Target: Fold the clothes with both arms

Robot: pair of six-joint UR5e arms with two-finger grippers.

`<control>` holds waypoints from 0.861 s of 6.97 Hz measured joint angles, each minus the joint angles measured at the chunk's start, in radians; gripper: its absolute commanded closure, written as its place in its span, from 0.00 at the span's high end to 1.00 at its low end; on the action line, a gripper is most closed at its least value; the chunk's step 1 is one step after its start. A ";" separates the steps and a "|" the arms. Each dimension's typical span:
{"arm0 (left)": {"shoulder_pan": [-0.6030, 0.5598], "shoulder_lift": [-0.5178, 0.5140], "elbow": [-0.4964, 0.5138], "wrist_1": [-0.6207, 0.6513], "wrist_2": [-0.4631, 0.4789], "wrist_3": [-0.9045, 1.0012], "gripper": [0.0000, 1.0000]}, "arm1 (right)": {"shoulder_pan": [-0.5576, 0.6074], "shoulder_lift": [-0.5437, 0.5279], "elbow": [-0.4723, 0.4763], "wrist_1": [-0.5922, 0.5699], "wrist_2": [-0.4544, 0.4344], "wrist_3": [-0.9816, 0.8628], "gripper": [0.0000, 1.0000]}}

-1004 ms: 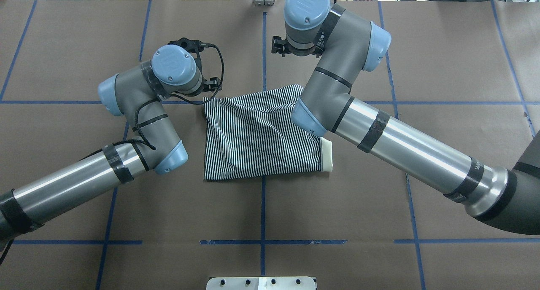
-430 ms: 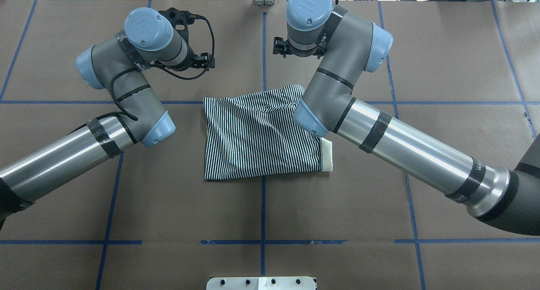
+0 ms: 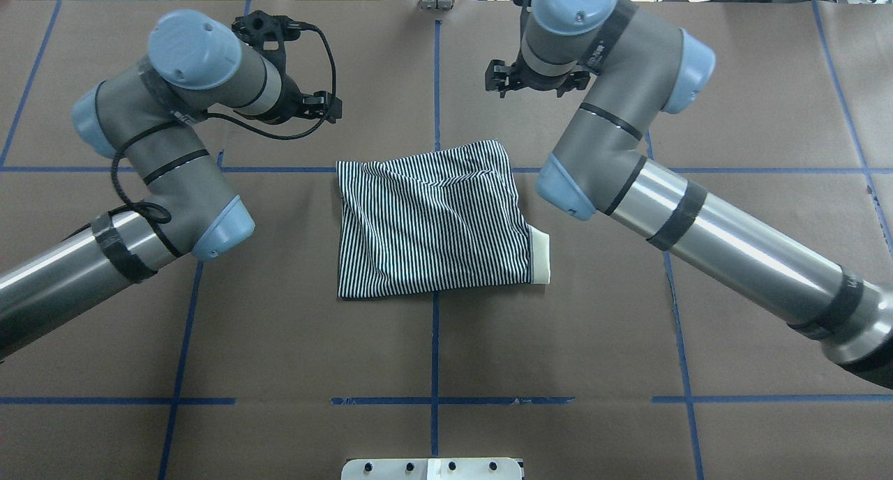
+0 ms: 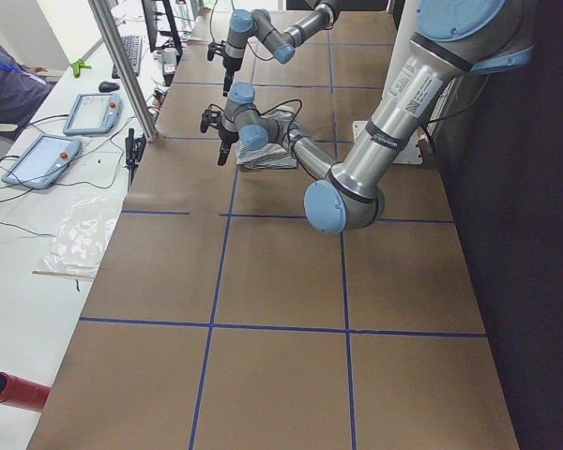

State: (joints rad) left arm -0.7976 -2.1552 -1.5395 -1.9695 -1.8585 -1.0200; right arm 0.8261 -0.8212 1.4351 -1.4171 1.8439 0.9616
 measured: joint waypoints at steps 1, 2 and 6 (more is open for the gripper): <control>-0.016 0.072 -0.123 0.056 -0.017 0.062 1.00 | 0.061 -0.104 0.094 -0.003 0.065 -0.093 1.00; -0.033 0.148 -0.252 0.123 -0.029 0.126 1.00 | 0.126 -0.225 0.196 -0.007 0.131 -0.196 1.00; -0.288 0.438 -0.506 0.254 -0.130 0.595 1.00 | 0.382 -0.561 0.327 -0.005 0.307 -0.649 1.00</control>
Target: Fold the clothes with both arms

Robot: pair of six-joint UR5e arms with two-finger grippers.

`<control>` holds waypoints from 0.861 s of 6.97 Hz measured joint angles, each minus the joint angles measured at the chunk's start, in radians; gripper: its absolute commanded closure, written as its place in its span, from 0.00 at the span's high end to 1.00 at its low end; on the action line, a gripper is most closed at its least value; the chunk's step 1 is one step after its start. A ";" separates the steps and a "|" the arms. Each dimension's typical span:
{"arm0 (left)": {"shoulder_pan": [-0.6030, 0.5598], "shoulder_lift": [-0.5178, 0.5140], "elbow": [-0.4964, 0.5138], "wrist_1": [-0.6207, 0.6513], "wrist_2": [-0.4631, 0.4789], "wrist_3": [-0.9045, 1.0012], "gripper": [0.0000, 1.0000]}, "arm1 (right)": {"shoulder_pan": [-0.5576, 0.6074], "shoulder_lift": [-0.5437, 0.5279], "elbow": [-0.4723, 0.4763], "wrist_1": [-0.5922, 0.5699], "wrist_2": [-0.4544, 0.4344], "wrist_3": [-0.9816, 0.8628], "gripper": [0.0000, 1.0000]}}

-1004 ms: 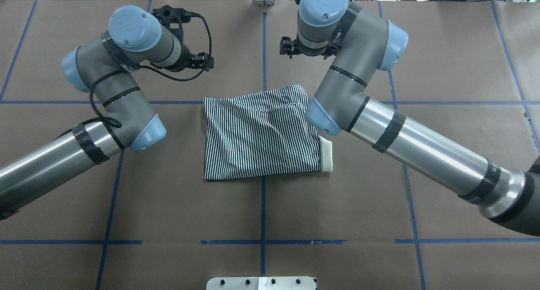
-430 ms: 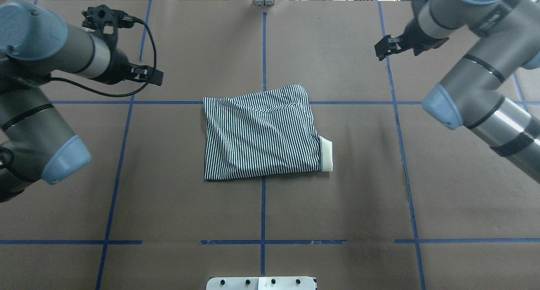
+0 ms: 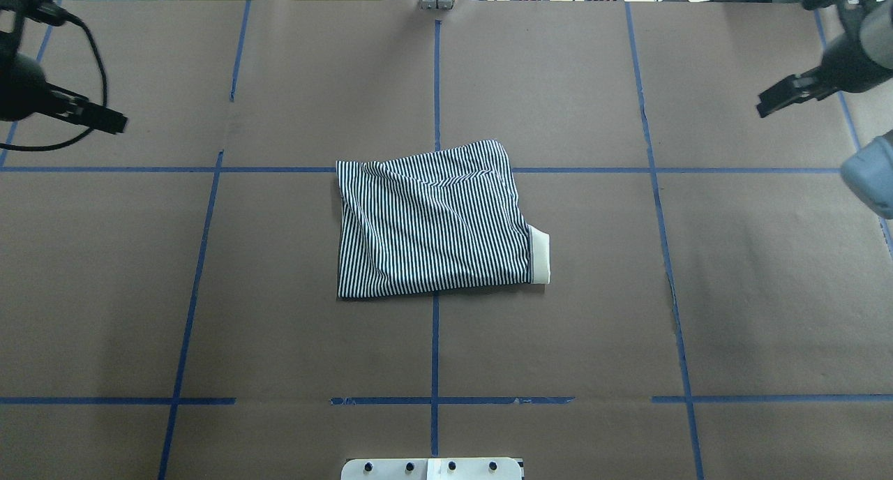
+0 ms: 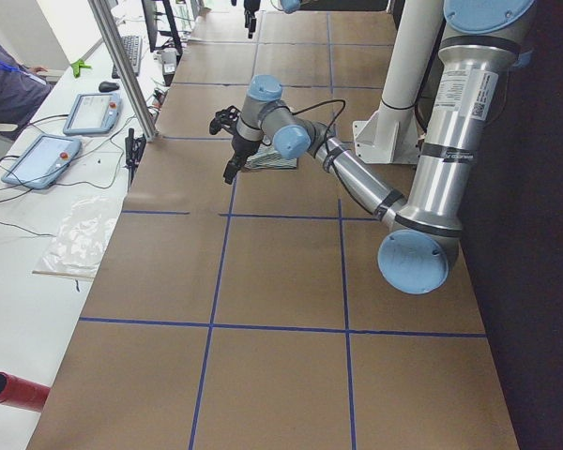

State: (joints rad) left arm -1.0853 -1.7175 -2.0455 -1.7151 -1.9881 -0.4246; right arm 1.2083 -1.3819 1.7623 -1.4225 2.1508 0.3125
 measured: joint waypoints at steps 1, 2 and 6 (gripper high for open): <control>-0.103 0.061 0.001 0.003 -0.040 0.179 1.00 | 0.066 -0.083 0.000 0.005 0.030 -0.122 1.00; -0.212 0.121 0.014 0.004 -0.087 0.359 1.00 | 0.128 -0.176 -0.001 0.008 0.051 -0.231 1.00; -0.421 0.286 0.146 -0.003 -0.195 0.530 1.00 | 0.246 -0.422 -0.008 0.075 0.077 -0.324 1.00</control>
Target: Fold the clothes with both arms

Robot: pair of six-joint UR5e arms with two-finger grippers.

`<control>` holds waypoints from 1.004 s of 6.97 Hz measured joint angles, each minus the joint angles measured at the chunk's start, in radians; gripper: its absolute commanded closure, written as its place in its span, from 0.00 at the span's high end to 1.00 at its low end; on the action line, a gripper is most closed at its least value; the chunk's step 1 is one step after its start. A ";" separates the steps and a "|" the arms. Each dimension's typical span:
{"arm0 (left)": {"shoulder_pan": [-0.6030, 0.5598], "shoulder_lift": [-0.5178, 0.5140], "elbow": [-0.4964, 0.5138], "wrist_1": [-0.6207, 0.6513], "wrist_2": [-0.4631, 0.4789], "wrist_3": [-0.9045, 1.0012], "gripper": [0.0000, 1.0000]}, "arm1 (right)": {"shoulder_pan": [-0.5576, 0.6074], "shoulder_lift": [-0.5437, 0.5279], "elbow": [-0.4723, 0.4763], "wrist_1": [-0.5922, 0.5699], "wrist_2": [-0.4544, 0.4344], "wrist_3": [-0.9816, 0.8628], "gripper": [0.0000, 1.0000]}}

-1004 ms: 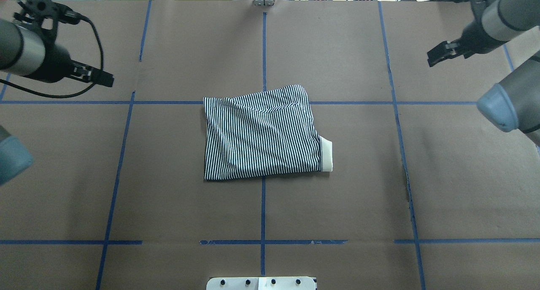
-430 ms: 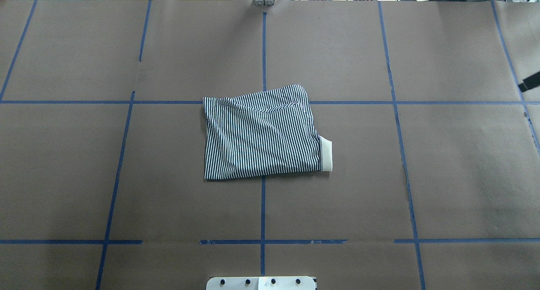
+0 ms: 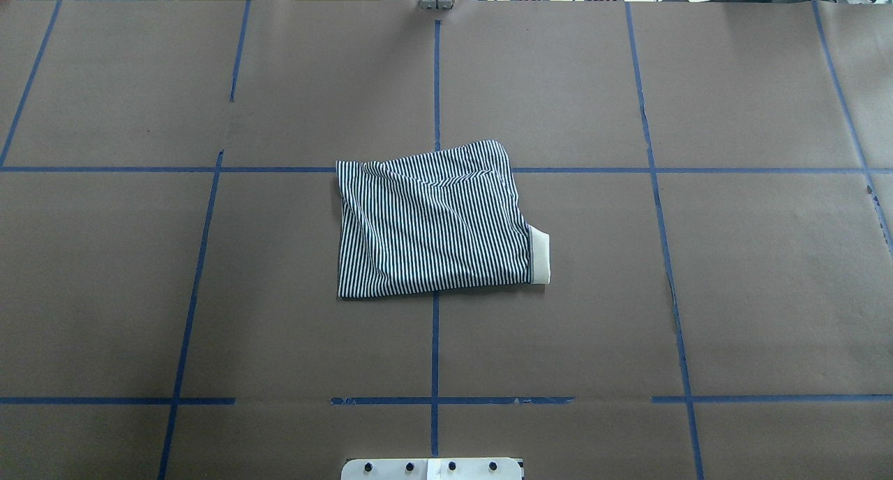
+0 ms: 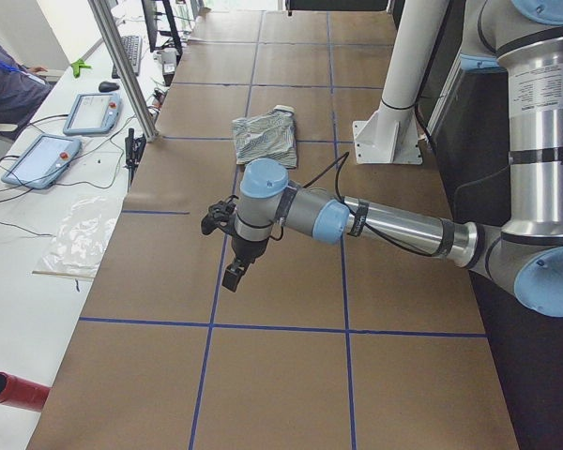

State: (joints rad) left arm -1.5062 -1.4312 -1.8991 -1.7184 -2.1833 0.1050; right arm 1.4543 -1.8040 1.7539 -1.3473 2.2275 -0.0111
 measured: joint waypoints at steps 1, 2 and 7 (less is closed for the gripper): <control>-0.014 0.017 0.008 -0.002 0.025 0.002 1.00 | 0.008 -0.014 -0.001 0.006 0.001 -0.001 1.00; -0.012 0.030 0.004 -0.015 0.057 0.004 1.00 | 0.011 -0.023 -0.005 0.007 0.000 -0.006 1.00; -0.008 0.054 0.023 -0.024 -0.101 0.002 1.00 | 0.013 -0.047 -0.023 0.000 0.025 0.001 1.00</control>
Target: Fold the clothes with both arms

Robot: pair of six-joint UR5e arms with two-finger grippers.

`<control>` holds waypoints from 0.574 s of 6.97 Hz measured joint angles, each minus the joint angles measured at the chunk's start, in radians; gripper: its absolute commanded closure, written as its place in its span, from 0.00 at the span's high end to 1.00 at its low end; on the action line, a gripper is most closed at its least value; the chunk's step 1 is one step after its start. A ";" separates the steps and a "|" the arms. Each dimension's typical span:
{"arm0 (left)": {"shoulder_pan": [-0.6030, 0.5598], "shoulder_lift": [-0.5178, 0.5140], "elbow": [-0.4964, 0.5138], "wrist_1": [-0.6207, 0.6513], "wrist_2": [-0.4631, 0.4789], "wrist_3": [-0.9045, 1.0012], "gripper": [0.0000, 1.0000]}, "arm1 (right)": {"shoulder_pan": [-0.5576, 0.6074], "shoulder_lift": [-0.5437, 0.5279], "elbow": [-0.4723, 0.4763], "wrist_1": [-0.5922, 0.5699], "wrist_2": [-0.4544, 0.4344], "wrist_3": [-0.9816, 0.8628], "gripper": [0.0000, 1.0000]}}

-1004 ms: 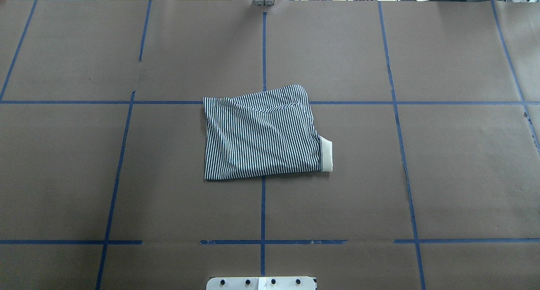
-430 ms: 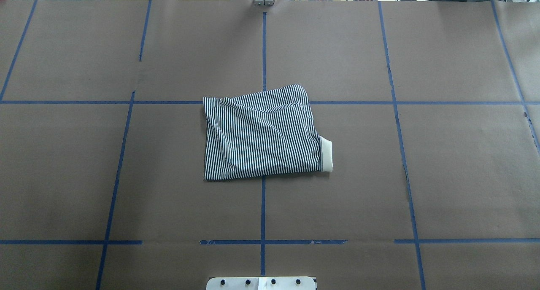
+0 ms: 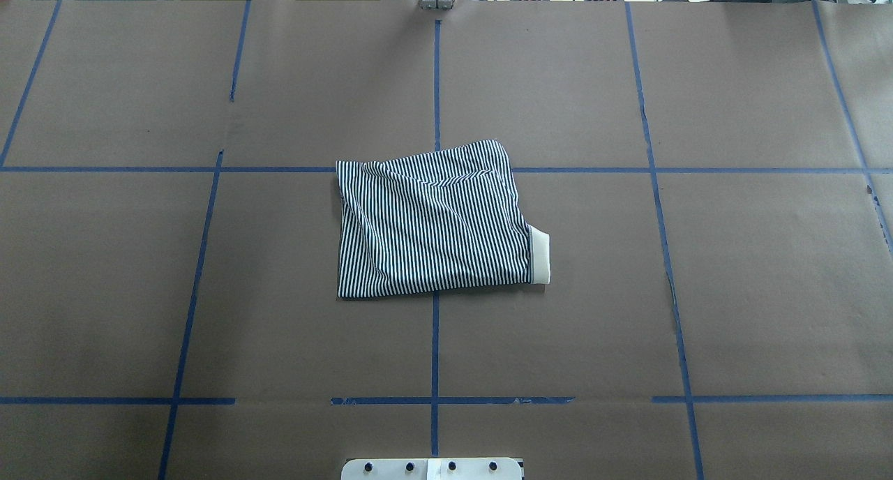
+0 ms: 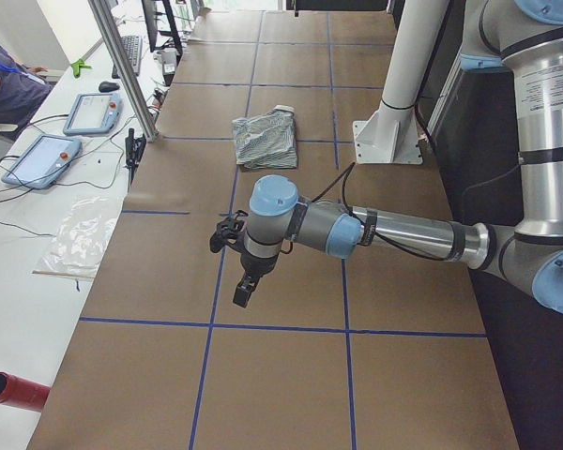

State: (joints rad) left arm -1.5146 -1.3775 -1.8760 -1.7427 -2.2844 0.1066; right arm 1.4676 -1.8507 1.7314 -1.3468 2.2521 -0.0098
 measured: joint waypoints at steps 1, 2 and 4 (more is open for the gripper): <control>-0.002 0.017 0.018 0.002 -0.094 0.000 1.00 | 0.015 -0.007 0.004 -0.011 0.034 0.004 1.00; -0.003 0.032 0.027 0.002 -0.133 0.000 1.00 | 0.043 -0.009 0.021 -0.042 0.062 0.010 1.00; -0.005 0.058 0.032 0.002 -0.147 -0.002 1.00 | 0.063 -0.006 0.080 -0.101 0.074 0.080 1.00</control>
State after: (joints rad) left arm -1.5195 -1.3199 -1.8439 -1.7410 -2.4312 0.1050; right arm 1.5310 -1.8570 1.8118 -1.4475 2.3263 0.0698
